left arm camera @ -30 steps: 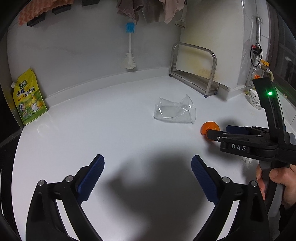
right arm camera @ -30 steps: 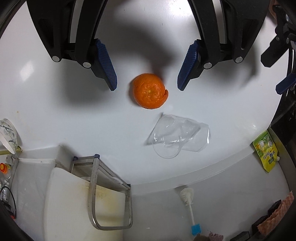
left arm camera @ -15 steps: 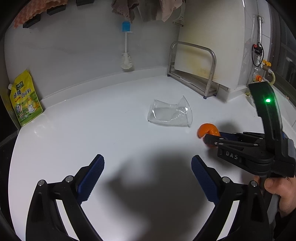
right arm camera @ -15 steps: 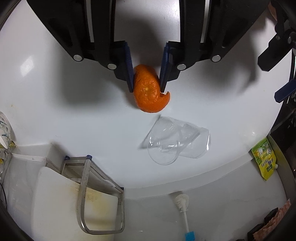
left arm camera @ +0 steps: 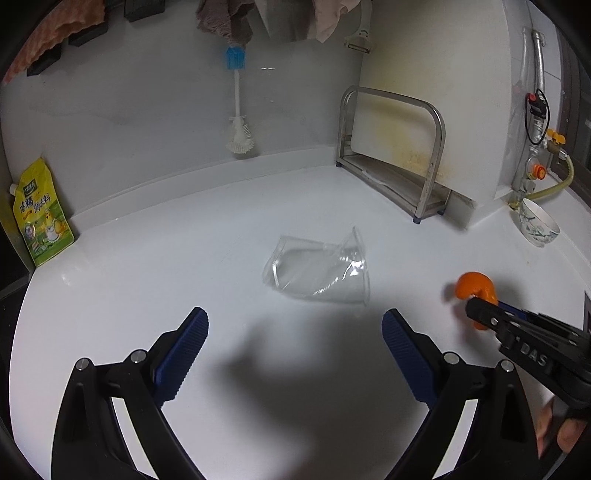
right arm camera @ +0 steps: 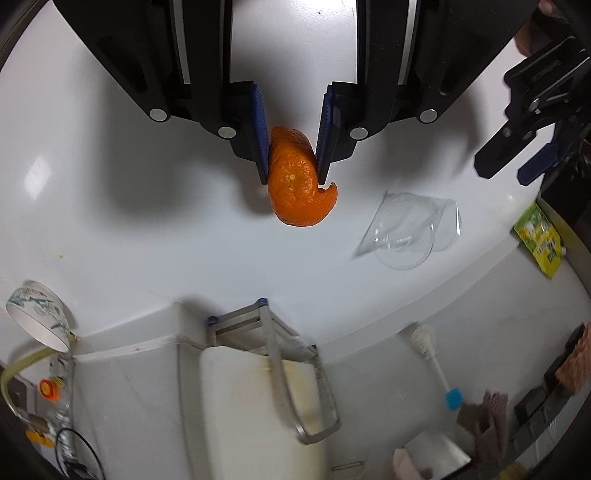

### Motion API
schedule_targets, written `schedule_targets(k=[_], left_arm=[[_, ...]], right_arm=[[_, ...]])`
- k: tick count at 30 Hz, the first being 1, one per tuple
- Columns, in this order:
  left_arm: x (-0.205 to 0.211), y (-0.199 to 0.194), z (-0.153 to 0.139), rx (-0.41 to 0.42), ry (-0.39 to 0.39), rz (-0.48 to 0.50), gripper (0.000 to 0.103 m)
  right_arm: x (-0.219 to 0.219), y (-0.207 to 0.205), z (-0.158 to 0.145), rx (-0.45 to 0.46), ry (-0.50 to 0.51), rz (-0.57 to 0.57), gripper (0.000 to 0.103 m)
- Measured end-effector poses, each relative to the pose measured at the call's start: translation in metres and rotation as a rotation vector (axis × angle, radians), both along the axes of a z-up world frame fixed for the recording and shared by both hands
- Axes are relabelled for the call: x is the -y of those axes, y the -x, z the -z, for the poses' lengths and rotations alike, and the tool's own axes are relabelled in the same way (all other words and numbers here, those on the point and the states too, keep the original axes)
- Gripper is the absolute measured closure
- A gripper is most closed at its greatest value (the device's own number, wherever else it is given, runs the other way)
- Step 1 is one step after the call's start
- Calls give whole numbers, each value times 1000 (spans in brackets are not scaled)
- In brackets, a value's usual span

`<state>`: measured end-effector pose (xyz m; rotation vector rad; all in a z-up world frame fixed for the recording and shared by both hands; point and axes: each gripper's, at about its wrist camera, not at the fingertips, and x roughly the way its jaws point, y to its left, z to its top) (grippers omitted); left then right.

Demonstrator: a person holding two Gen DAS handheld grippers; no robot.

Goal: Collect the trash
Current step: 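Close the left tool on the clear plastic cup while the right tool holds the orange peel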

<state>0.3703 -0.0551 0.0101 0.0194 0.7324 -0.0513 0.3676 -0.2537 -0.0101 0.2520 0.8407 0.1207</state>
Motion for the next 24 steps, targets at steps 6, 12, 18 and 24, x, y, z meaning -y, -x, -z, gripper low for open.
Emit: schedule_targets(k=[6, 12, 18, 24], left_arm=[[22, -20, 9, 12, -14, -45, 9], [33, -43, 18, 29, -94, -124, 9], [38, -57, 27, 1, -144, -167, 9], [38, -69, 31, -36, -125, -190, 12]], right_arm=[[18, 3, -4, 15, -27, 23, 80], [34, 3, 5, -6, -117, 27, 80], [32, 3, 5, -4, -156, -1, 80], [35, 1, 6, -4, -189, -4, 80]])
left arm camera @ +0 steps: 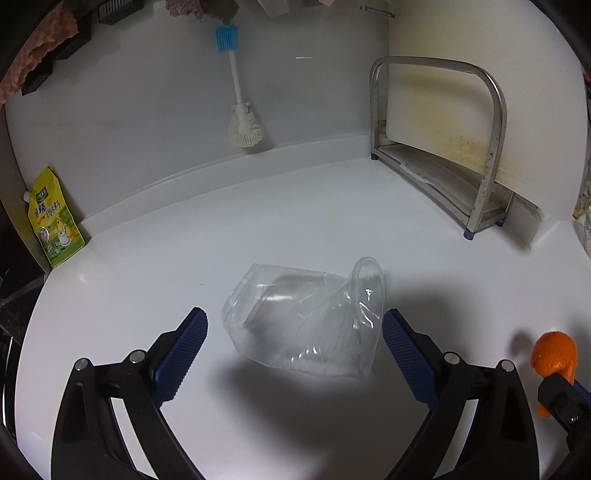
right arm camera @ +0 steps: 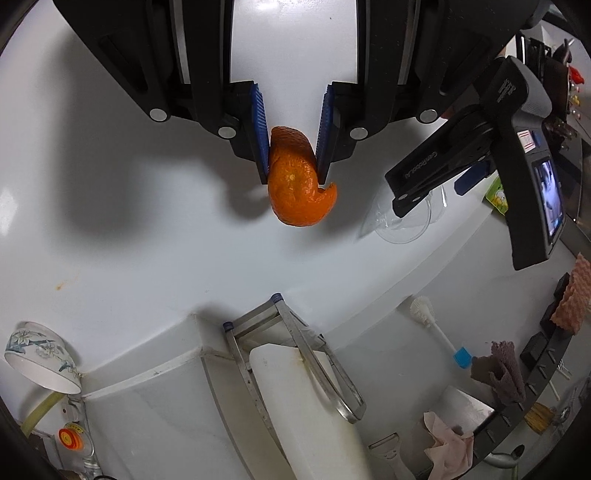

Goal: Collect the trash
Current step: 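Close the left tool on the clear plastic cup while the right tool holds the orange peel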

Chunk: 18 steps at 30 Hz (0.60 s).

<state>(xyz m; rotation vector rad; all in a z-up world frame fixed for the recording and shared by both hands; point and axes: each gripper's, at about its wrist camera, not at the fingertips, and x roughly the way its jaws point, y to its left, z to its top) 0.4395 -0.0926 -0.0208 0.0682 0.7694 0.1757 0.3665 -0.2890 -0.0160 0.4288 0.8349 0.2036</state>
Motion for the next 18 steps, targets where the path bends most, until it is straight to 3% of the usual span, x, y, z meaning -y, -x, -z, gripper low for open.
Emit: schedule_targets(k=[6, 11, 15, 18], left_arm=[[-9, -13, 10, -70, 64, -16, 49], [-18, -10, 14, -81, 135, -16, 82], [-18, 3, 9, -39, 131, 6, 90], [-21, 19, 3, 3, 122, 19, 91]], right_arm=[[5, 0, -1, 7, -33, 2, 80], [6, 0, 0, 8, -38, -2, 80], [5, 0, 0, 15, -37, -7, 80], [6, 1, 1, 23, -41, -6, 80]])
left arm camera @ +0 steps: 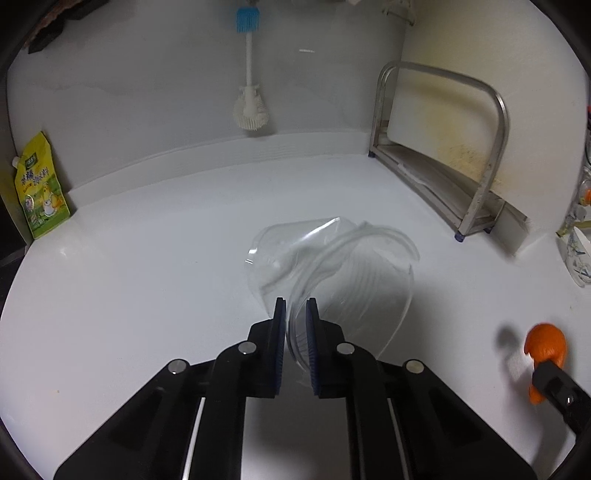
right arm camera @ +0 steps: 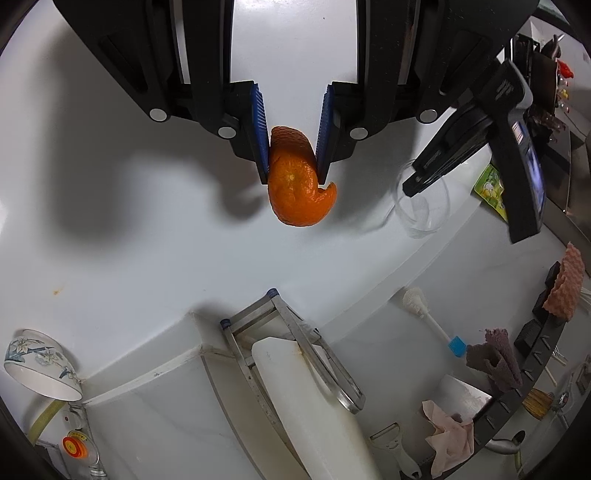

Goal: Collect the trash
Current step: 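Close the left tool on the clear plastic cup while the right tool holds the orange peel, then carry the cup and orange peel over the bin and open both tools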

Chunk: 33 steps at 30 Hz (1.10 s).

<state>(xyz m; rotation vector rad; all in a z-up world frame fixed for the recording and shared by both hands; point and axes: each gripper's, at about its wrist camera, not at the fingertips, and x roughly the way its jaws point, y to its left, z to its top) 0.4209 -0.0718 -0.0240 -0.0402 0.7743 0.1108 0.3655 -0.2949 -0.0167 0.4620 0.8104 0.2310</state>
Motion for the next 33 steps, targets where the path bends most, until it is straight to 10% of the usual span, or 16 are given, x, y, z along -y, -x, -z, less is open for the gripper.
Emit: schedule_targets(k=[33], left_arm=[[-45, 154, -44, 134, -5, 174, 98]], right_arm=[[-23, 130, -14, 152, 13, 6, 80]])
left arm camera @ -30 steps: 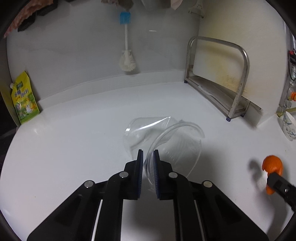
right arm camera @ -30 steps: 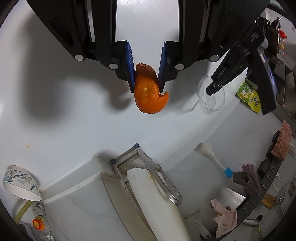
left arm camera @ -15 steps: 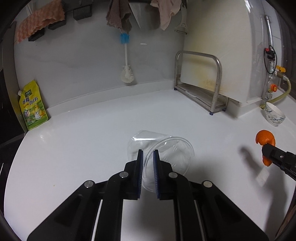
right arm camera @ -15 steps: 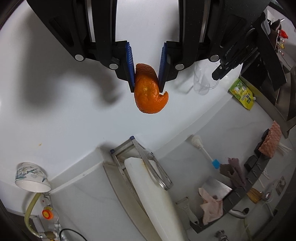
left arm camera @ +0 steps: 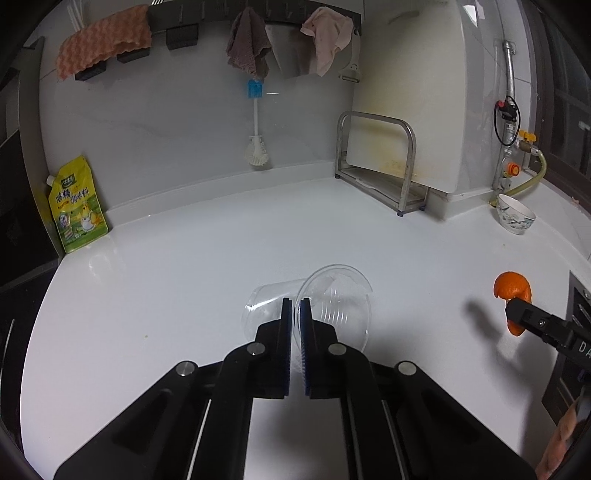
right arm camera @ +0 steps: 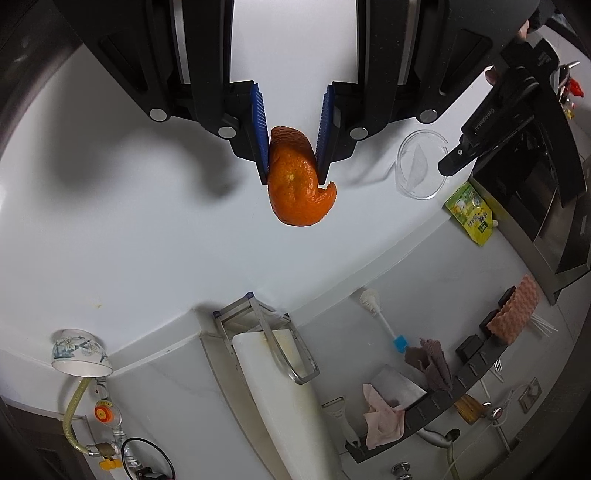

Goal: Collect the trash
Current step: 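Carry the cup and orange peel over the bin and open both tools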

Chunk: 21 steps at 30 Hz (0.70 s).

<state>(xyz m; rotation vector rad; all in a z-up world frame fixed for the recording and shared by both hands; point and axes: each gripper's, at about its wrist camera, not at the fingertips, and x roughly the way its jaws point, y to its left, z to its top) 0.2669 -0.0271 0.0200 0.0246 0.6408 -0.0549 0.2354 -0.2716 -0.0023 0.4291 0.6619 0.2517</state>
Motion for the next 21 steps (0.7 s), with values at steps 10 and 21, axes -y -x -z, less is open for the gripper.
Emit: schedule_targets(k=[10, 21], left_arm=[[-11, 43, -12, 14, 9, 14, 98], [-19, 120, -19, 20, 11, 46, 98]], right_arm=[[-13, 45, -5, 2, 11, 11, 80], [-39, 132, -5, -1, 13, 52, 80]])
